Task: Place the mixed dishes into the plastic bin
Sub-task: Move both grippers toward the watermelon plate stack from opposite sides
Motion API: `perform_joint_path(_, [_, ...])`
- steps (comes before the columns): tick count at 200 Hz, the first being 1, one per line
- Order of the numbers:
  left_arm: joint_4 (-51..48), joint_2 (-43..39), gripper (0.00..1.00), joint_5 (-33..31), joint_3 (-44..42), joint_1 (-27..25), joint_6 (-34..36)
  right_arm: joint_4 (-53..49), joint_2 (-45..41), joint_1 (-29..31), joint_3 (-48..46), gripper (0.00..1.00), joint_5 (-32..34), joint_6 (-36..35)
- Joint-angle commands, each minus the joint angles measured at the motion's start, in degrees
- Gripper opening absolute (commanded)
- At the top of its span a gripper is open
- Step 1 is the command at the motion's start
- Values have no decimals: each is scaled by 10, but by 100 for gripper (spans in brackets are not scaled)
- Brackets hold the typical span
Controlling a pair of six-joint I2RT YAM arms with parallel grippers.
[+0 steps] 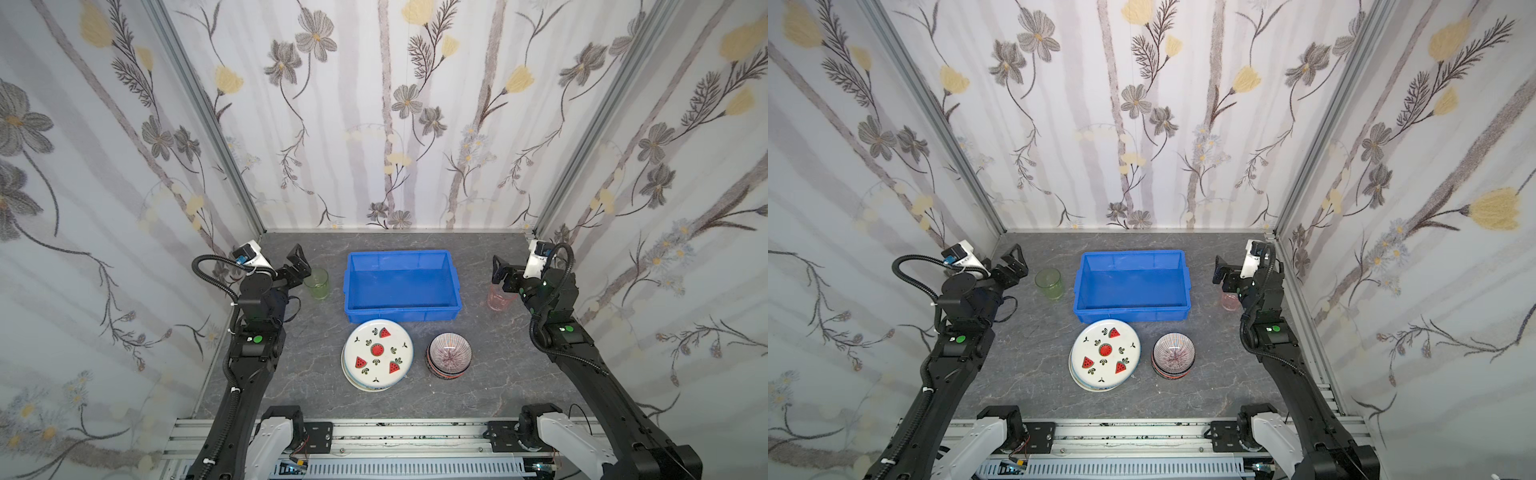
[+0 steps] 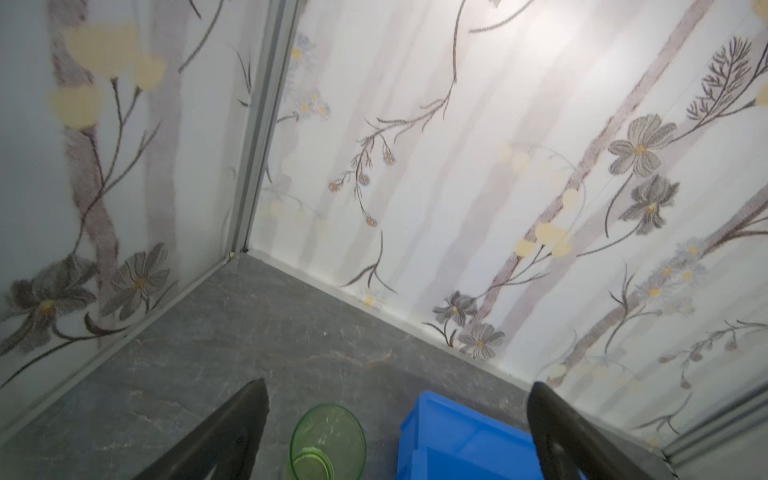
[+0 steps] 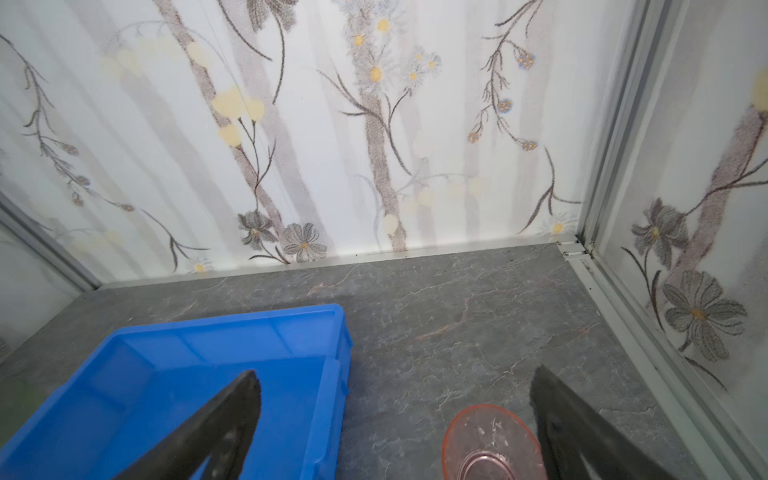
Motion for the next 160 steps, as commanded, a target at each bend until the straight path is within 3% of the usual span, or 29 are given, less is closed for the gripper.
perform_joint_path(1, [-151,-19,100,82,11,1,-18,-139,-20,11,34,100,-18,41])
perform_joint_path(30, [-178,-47,100,134,-21,1,1,-257,-28,21,89,100,-15,36])
perform_joint_path(57, [-185,-38,100,174,-44,1,-16,-321,-19,28,116,100,-64,29])
perform_joint_path(131, [-235,-19,100,107,-48,1,-20,-375,18,143,140,100,-49,6])
perform_joint_path(160, [-243,1,100,113,-48,-13,-21,-360,34,171,133,100,-104,14])
